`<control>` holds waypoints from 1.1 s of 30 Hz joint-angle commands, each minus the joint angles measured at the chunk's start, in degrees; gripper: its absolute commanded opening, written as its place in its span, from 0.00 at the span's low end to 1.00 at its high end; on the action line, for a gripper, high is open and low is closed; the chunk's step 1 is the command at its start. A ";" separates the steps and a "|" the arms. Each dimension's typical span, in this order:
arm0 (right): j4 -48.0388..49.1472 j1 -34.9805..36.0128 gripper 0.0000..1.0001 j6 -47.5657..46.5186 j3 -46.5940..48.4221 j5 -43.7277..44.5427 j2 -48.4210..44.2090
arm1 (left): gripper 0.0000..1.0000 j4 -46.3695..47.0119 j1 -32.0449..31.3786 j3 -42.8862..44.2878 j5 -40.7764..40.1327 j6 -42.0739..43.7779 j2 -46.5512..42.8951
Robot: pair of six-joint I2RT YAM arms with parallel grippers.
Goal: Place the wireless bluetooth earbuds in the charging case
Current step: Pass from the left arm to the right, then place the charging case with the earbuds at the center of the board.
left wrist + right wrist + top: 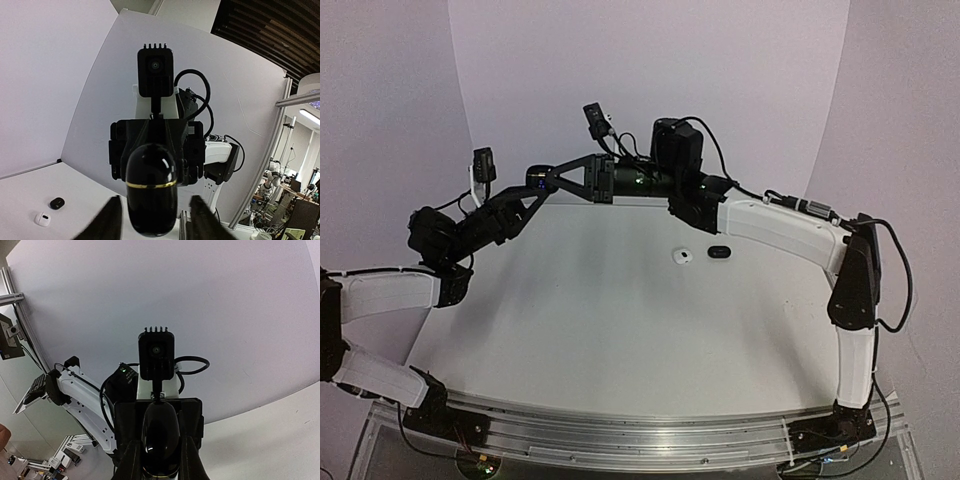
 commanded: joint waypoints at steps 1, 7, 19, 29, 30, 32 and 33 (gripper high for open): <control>1.18 -2.16 0.00 2.07 -2.04 2.11 -3.16 | 0.96 -8.56 -0.27 -1.19 -4.10 7.02 -5.04; -4.16 -9.55 0.00 4.62 -5.36 2.44 -5.17 | 1.00 -31.50 -0.24 -1.51 -13.49 17.61 -9.51; -24.13 -19.50 0.00 2.34 -0.59 6.37 12.63 | 0.99 -44.61 -0.17 -0.54 -18.97 22.10 -10.42; -31.13 -22.27 0.00 0.57 4.11 3.83 23.70 | 0.99 -44.58 -0.18 -1.04 -17.97 22.20 -10.17; -31.09 -22.43 0.00 0.91 5.08 3.24 24.45 | 0.99 -44.42 -0.18 -1.23 -17.90 22.06 -10.14; -31.15 -22.64 0.00 1.67 7.84 2.41 26.74 | 1.00 -43.94 -0.17 -1.48 -17.62 21.79 -10.08; -31.16 -22.69 0.00 2.11 8.96 2.03 27.92 | 0.99 -43.63 -0.17 -1.54 -17.46 21.69 -10.00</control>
